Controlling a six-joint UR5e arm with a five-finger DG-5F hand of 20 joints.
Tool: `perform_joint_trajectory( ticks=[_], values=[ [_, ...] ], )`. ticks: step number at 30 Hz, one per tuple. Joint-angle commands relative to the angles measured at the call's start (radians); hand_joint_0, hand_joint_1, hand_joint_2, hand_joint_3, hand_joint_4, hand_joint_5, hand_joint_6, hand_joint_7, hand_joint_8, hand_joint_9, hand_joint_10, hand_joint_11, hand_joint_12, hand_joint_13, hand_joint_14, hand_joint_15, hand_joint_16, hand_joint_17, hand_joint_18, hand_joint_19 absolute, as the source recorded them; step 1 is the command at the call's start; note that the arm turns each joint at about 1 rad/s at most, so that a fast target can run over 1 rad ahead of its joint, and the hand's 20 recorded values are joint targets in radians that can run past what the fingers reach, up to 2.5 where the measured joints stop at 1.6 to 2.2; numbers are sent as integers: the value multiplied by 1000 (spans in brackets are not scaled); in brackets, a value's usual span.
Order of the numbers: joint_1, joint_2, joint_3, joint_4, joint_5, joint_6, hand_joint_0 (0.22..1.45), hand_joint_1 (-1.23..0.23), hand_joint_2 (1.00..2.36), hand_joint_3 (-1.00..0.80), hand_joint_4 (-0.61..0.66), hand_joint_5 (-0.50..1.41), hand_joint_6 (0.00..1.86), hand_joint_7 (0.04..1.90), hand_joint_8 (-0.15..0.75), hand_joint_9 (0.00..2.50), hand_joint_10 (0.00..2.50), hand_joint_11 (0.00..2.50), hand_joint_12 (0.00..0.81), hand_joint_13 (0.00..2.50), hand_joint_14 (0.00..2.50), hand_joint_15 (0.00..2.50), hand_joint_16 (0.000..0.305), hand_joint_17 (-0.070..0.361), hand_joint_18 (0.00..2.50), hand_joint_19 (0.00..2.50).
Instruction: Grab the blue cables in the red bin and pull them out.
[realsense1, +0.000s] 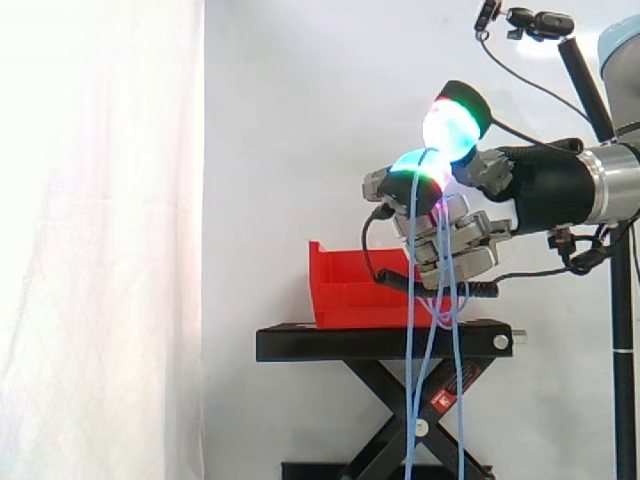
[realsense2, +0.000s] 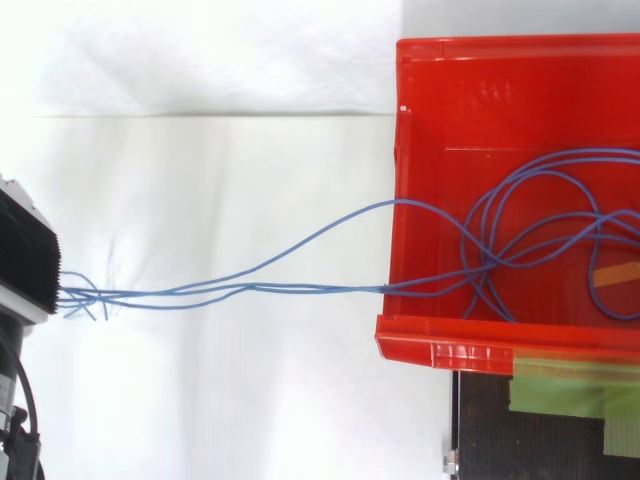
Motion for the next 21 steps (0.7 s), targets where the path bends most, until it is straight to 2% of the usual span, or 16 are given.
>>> perform_joint_trajectory(
  ticks=[1, 21],
  values=[
    [0, -1, 0, 0, 0, 0, 1089, -990, 1012, -613, -261, 410, 1856, 508, 213, 1157, 272, 1626, 295, 1239, 1360, 1306, 39, 87, 1220, 1597],
    [0, -1, 0, 0, 2, 0, 1083, -987, 1012, -621, -225, 416, 1842, 499, 206, 1220, 217, 1655, 288, 1289, 1315, 1341, 39, 88, 1239, 1608]
  ],
)
